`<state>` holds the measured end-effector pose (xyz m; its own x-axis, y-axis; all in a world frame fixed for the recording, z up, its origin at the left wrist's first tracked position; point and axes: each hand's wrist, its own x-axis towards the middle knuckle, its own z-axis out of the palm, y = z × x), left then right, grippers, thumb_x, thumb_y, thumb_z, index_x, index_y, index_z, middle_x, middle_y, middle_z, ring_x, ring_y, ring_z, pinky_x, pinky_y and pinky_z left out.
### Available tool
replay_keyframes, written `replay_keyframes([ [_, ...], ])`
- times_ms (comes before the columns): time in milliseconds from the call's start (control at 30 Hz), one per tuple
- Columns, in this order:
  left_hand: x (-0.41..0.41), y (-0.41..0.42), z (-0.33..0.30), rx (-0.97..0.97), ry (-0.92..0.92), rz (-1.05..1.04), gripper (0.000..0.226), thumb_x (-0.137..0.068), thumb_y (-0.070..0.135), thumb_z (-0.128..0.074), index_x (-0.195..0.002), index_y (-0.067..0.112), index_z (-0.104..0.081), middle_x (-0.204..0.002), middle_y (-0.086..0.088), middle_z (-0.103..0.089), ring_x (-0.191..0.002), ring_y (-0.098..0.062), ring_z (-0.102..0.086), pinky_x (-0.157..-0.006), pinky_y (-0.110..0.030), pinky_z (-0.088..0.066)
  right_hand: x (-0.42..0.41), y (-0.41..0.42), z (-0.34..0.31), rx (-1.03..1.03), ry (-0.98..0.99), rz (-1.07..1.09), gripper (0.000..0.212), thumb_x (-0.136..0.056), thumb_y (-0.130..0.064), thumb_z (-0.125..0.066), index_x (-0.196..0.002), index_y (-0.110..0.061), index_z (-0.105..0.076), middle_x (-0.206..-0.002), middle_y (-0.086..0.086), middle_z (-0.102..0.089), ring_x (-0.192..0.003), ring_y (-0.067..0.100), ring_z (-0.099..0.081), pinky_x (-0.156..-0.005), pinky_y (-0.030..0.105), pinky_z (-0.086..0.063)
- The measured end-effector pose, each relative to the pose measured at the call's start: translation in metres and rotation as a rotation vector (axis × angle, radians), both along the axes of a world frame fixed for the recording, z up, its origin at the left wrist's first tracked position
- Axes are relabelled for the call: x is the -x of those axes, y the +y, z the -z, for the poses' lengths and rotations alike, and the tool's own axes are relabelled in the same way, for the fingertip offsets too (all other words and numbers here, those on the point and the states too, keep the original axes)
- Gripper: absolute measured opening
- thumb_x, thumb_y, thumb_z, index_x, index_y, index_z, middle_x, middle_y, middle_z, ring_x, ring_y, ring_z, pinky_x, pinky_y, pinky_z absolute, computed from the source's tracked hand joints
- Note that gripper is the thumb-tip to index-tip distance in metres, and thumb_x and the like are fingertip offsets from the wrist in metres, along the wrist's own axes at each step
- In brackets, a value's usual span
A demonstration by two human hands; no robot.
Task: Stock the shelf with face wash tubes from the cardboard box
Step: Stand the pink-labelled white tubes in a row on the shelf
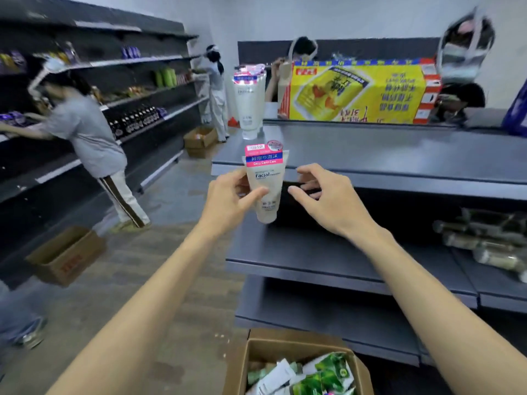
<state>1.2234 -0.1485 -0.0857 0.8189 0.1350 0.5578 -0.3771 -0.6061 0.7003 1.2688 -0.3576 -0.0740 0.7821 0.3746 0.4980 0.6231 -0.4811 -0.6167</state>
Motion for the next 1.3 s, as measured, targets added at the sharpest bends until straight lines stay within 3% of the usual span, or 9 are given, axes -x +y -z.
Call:
replay_keyframes([
  [100, -0.003, 0.017, -0.044, 0.072, -0.052, 0.018, 0.033, -0.082, 0.025, -0.076, -0.113, 0.015, -0.071, -0.105, 0.003, -0.076, -0.093, -0.012, -0.073, -0.082, -0.038, -0.061, -0.003, 0.01, -0.044, -0.036, -0.075, -0.026, 0.033, -0.091, -0.032, -0.068, -0.12, -0.017, -0.063, -0.104, -0.002, -0.069, -0.093, 0.012, -0.068, -0.083, 0.025, -0.055],
  [200, -0.007, 0.029, -0.072, 0.064, -0.087, 0.003, 0.034, -0.082, 0.022, -0.077, -0.115, 0.014, -0.07, -0.105, 0.002, -0.076, -0.092, -0.012, -0.074, -0.08, -0.04, -0.061, -0.008, 0.023, -0.069, -0.028, -0.129, -0.031, 0.033, -0.091, -0.034, -0.067, -0.119, -0.018, -0.063, -0.103, -0.004, -0.069, -0.093, 0.009, -0.066, -0.077, 0.015, -0.051],
  [367, -0.03, 0.051, -0.087, 0.015, -0.051, 0.007, 0.032, -0.084, 0.022, -0.077, -0.114, 0.015, -0.071, -0.106, 0.006, -0.075, -0.094, -0.005, -0.072, -0.086, -0.037, -0.06, -0.022, 0.048, -0.077, -0.011, -0.134, -0.025, 0.034, -0.09, -0.034, -0.068, -0.119, -0.017, -0.063, -0.103, -0.003, -0.069, -0.094, 0.012, -0.067, -0.087, 0.03, -0.054],
  [467, -0.052, 0.067, -0.09, 0.007, -0.003, 0.002, 0.031, -0.084, 0.021, -0.076, -0.115, 0.018, -0.07, -0.105, 0.008, -0.075, -0.093, -0.001, -0.071, -0.086, -0.033, -0.059, -0.036, 0.063, -0.075, -0.01, -0.122, 0.001, 0.034, -0.089, -0.034, -0.069, -0.118, -0.018, -0.063, -0.103, -0.003, -0.069, -0.093, 0.012, -0.067, -0.088, 0.031, -0.055],
  [733, -0.127, 0.106, -0.089, 0.024, 0.105, 0.121, 0.028, -0.087, 0.022, -0.073, -0.114, 0.022, -0.07, -0.105, 0.009, -0.074, -0.095, -0.009, -0.071, -0.087, -0.045, -0.059, -0.085, 0.107, -0.066, 0.004, -0.068, 0.118, 0.034, -0.087, -0.034, -0.069, -0.118, -0.023, -0.062, -0.106, -0.007, -0.068, -0.093, 0.007, -0.068, -0.089, 0.036, -0.056],
  [933, -0.169, 0.128, -0.09, 0.005, 0.125, 0.197, 0.03, -0.086, 0.028, -0.074, -0.116, 0.024, -0.07, -0.106, 0.01, -0.074, -0.096, -0.009, -0.07, -0.088, -0.048, -0.057, -0.112, 0.131, -0.067, -0.013, -0.038, 0.194, 0.034, -0.087, -0.034, -0.07, -0.118, -0.023, -0.061, -0.105, -0.009, -0.068, -0.091, 0.003, -0.067, -0.09, 0.033, -0.056],
  [1033, -0.178, 0.132, -0.087, 0.031, 0.119, 0.161, 0.032, -0.083, 0.034, -0.077, -0.112, 0.024, -0.07, -0.106, 0.01, -0.074, -0.096, -0.008, -0.069, -0.088, -0.045, -0.058, -0.121, 0.137, -0.066, -0.013, -0.03, 0.216, 0.034, -0.087, -0.034, -0.07, -0.118, -0.023, -0.062, -0.106, -0.009, -0.067, -0.092, 0.003, -0.067, -0.09, 0.032, -0.055],
  [1133, -0.173, 0.132, -0.076, 0.085, 0.113, 0.063, 0.048, -0.069, 0.046, -0.085, -0.107, 0.022, -0.066, -0.106, 0.009, -0.071, -0.097, -0.006, -0.067, -0.087, -0.034, -0.056, -0.126, 0.139, -0.064, 0.007, -0.023, 0.207, 0.034, -0.088, -0.032, -0.069, -0.119, -0.023, -0.061, -0.111, -0.01, -0.066, -0.092, 0.003, -0.067, -0.091, 0.032, -0.055],
  [1300, -0.162, 0.121, -0.059, 0.129, 0.069, -0.013, 0.04, -0.063, 0.035, -0.091, -0.094, 0.021, -0.069, -0.089, 0.016, -0.07, -0.081, 0.002, -0.067, -0.079, -0.026, -0.056, -0.133, 0.137, -0.065, 0.025, -0.034, 0.2, 0.034, -0.088, -0.03, -0.07, -0.12, -0.02, -0.061, -0.113, -0.008, -0.065, -0.093, 0.007, -0.067, -0.091, 0.03, -0.053],
])
